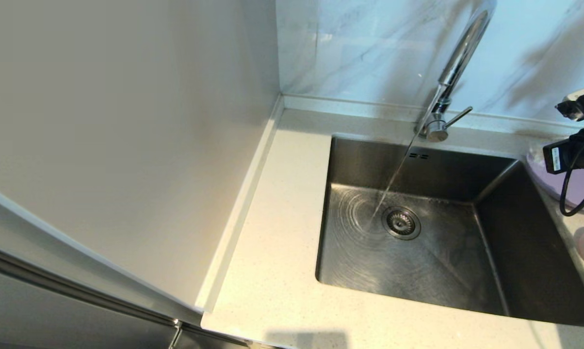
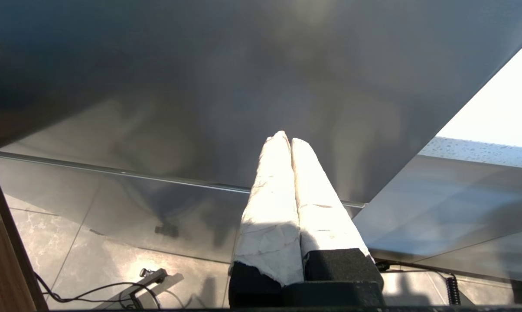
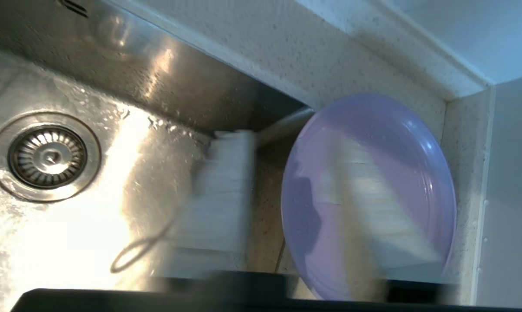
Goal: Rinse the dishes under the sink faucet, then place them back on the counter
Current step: Pick up the bowl
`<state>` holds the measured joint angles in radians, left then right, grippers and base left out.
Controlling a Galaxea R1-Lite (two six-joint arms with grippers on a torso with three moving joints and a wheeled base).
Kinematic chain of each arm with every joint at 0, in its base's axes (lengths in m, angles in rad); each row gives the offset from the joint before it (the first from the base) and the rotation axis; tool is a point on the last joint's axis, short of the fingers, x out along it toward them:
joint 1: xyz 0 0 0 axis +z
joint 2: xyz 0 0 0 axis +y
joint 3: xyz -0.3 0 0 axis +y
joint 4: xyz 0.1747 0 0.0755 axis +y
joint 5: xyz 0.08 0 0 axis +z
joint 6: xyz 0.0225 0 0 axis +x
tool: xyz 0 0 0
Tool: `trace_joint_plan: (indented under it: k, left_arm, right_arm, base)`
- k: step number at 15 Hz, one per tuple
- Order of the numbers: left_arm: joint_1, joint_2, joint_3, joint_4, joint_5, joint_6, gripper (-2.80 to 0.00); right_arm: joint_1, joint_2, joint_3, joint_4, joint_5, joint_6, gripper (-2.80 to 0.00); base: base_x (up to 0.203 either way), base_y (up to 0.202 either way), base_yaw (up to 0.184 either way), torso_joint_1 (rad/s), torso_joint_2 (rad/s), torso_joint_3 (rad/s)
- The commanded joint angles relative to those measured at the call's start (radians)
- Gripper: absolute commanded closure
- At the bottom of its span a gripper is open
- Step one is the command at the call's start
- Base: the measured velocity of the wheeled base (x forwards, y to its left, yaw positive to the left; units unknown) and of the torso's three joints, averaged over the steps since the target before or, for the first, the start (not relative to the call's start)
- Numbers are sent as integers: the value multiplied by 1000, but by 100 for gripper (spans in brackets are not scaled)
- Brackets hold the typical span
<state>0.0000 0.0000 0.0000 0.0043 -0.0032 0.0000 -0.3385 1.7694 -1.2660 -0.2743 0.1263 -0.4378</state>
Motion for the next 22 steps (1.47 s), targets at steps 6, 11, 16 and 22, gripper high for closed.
trace_joint_plan:
  k: [6,11,16,22]
  left_arm:
    - [0,0,0,0,0,0,0]
    - [0,0,0,0,0,0,0]
    - [0,0,0,0,0,0,0]
    - [0,0,0,0,0,0,0]
  right_arm:
    - [102,-235,54,89,89,-90,0]
    - [148,-384,-74,476,43,-169,0]
    - [106,-416,-325,1100,2,17,0]
    - [-56,-296,-383,1299,141,381,0]
  base:
    - [0,0,0,0,0,0]
    - [0,0,0,0,0,0]
    - [0,0,0,0,0,0]
    - [0,0,0,0,0,0]
